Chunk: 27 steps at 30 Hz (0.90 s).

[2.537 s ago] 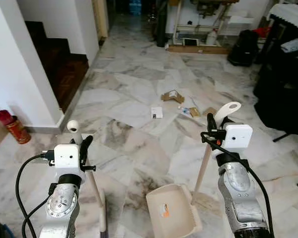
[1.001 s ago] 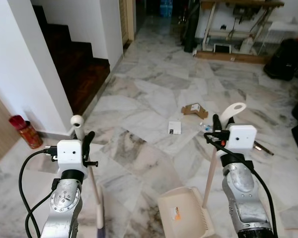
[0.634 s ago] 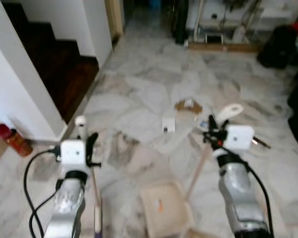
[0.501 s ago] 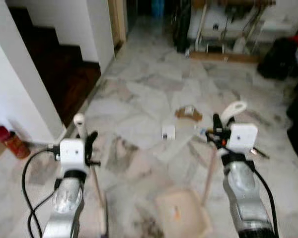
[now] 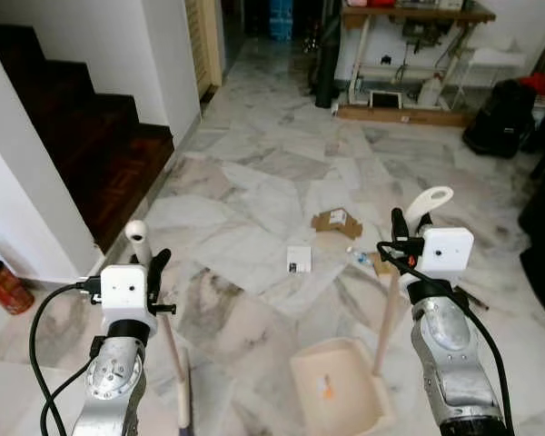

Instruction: Sweep floor

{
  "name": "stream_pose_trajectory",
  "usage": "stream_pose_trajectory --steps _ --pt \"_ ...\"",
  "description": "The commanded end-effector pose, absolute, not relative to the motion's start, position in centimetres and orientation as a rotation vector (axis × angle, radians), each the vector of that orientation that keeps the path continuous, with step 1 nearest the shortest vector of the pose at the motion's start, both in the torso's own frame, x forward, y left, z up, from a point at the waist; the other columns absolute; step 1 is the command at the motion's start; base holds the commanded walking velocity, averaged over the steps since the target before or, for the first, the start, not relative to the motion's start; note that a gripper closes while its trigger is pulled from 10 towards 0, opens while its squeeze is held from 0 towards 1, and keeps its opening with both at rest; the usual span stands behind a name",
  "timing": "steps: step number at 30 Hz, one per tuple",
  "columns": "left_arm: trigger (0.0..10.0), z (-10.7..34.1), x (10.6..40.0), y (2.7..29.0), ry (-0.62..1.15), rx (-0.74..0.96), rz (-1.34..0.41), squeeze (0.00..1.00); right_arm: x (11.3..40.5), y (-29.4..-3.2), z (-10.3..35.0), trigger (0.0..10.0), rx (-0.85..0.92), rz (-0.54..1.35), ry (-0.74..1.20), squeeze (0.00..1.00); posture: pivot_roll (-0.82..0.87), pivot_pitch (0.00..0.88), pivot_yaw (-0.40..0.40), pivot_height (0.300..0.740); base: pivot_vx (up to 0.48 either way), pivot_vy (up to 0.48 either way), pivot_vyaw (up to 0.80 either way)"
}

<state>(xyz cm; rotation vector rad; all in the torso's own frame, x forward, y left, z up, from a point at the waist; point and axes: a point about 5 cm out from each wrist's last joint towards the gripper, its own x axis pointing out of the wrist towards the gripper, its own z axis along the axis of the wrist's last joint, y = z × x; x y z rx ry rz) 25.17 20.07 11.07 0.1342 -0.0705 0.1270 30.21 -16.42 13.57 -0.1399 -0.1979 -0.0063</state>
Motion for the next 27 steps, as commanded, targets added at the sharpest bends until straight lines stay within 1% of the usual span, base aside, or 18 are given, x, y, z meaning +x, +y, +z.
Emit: stream_pose_trajectory --steps 1,17,23,27 --pt "10.0 12.39 25.45 19.89 -0.134 0.145 0.116 0.0 30.25 -16.18 14.34 10.0 -0.106 0.001 -0.241 0.0 -0.05 0.0 -0.009 0.74 0.337 0.0 0.0" --pt "10.0 12.63 25.65 20.11 -0.137 0.147 0.137 0.0 30.54 -16.17 14.38 10.0 -0.107 0.0 -0.235 0.0 -0.05 0.0 -0.014 0.74 0.334 0.0 0.0" --pt "10.0 12.62 25.55 20.33 -0.137 0.149 0.148 0.0 30.63 -15.67 14.19 10.0 -0.103 0.015 -0.228 0.0 -0.04 0.003 -0.016 0.74 0.34 0.0 0.0" --pt "10.0 12.65 25.57 20.4 -0.136 0.15 0.153 0.0 30.76 -15.32 14.26 10.0 -0.137 0.036 -0.23 0.0 -0.04 0.009 -0.015 0.74 0.339 0.0 0.0"
